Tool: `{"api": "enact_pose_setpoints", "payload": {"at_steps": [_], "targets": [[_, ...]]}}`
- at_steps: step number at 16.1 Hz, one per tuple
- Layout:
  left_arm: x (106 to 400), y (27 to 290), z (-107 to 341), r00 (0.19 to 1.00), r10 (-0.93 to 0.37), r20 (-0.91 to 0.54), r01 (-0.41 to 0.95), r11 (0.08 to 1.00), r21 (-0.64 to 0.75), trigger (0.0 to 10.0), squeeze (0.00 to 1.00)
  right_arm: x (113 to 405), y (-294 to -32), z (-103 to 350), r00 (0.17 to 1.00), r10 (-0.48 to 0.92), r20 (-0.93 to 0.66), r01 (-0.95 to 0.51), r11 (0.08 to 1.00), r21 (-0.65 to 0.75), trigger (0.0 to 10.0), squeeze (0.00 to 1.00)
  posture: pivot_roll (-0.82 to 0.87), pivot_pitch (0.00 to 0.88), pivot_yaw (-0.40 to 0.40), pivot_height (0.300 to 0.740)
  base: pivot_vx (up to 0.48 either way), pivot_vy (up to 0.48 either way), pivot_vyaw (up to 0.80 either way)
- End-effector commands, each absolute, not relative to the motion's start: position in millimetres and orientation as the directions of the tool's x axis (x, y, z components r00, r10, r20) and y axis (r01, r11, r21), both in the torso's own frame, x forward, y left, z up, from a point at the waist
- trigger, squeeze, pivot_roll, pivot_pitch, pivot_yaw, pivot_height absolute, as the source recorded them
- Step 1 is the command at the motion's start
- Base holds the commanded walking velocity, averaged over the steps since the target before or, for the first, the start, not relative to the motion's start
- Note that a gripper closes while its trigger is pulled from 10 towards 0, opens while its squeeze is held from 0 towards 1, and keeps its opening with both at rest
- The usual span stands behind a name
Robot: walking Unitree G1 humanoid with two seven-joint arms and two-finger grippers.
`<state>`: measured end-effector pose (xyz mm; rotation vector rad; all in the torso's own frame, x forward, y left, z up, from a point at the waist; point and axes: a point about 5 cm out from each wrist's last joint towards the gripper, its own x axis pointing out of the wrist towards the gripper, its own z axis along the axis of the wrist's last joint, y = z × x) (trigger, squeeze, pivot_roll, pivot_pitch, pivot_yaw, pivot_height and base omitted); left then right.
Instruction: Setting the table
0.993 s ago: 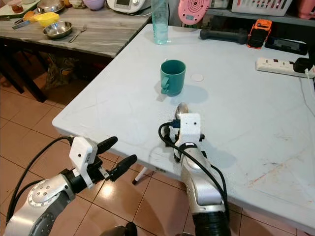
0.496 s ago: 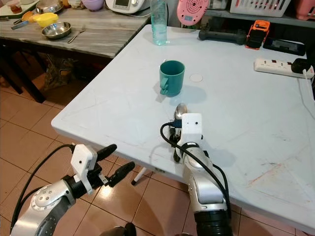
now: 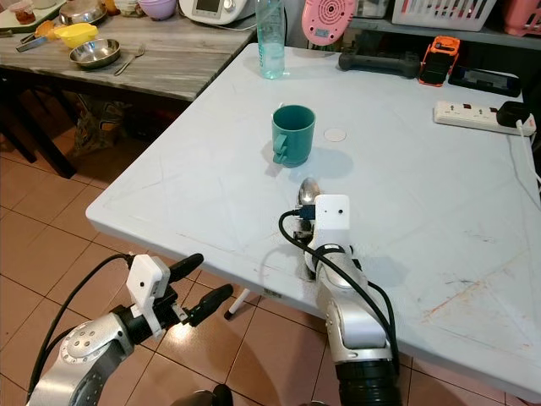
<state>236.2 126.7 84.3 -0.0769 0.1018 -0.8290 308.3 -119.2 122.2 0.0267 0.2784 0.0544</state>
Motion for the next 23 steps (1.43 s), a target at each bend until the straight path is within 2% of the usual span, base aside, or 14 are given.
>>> {"api": "enact_pose_setpoints", "payload": {"at_steps": [1,9,19,23], "targets": [[235,123,90,0.667,-0.744,-0.045,0.739,0.668,-0.089,10.0,0.0,299,-110,97,0.91,0.1,-0.402,-0.08,0.995,0.066,0.0,0.0,-0.01,0.143,0.071,0.74,0.0,0.0,0.0],[238,117,126,0.67,-0.742,0.002,0.741,0.669,-0.06,10.0,0.0,298,-111,91,0.898,0.097,-0.428,-0.075,0.995,0.067,0.0,0.0,-0.01,0.14,0.073,0.74,0.0,0.0,0.0],[242,117,118,0.666,-0.745,-0.026,0.743,0.666,-0.066,10.0,0.0,301,-116,95,0.906,0.074,-0.416,-0.045,0.996,0.08,0.0,0.0,-0.02,0.135,0.075,0.74,0.0,0.0,0.0],[265,128,122,0.791,-0.612,0.0,0.612,0.791,-0.007,10.0,0.0,312,-118,131,0.974,0.097,-0.207,-0.073,0.99,0.12,0.0,0.0,-0.02,0.127,0.067,0.74,0.0,0.0,0.0]]}}
